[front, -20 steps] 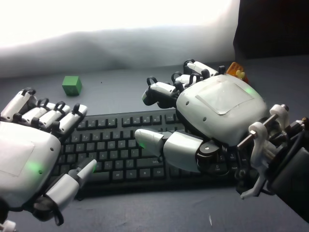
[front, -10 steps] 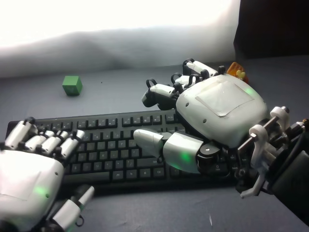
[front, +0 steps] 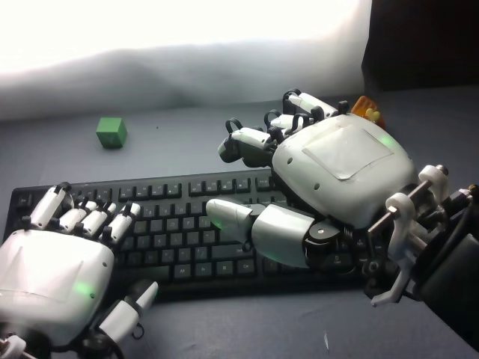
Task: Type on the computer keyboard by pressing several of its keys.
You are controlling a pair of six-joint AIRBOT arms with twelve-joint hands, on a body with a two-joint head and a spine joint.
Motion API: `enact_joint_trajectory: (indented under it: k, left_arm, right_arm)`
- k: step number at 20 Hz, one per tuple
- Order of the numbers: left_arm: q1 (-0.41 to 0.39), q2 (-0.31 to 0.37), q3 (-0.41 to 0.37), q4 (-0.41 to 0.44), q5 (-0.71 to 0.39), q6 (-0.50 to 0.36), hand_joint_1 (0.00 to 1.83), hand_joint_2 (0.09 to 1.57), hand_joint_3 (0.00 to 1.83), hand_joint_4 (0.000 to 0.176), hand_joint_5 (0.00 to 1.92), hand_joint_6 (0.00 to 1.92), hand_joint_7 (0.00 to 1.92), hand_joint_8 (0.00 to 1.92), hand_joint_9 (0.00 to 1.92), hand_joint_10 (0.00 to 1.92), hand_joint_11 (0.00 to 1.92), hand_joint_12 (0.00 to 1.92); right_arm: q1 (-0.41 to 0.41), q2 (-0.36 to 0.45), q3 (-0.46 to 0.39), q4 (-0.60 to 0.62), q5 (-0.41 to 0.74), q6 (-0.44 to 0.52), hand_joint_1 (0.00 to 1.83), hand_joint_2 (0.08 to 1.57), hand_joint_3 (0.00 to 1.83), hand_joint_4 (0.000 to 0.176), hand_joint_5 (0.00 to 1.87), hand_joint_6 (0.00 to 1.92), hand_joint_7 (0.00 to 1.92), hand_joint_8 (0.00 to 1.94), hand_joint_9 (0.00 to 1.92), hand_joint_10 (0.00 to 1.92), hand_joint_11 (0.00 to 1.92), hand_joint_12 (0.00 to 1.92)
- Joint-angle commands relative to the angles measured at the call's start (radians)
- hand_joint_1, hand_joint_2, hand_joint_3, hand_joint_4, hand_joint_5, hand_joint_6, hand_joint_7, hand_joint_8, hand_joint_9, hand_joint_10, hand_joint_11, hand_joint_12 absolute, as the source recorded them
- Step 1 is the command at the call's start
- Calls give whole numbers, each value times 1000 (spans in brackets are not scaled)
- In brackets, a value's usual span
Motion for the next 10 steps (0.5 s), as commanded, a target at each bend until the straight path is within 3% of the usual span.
enact_joint_trajectory:
  k: [1,10]
  left_arm:
    - [-16,-8,7,64,-90,12,231,1329,2,34,341,3,427,0,431,49,0,1200]
    - [-42,-49,68,63,-78,28,164,1345,4,27,368,11,450,6,458,57,0,1232]
  right_arm:
    - [3,1,-2,-65,92,7,51,1266,1,0,421,543,802,13,486,881,98,1700]
    - [3,1,-2,-66,97,12,21,1280,4,0,393,566,786,5,473,874,79,1708]
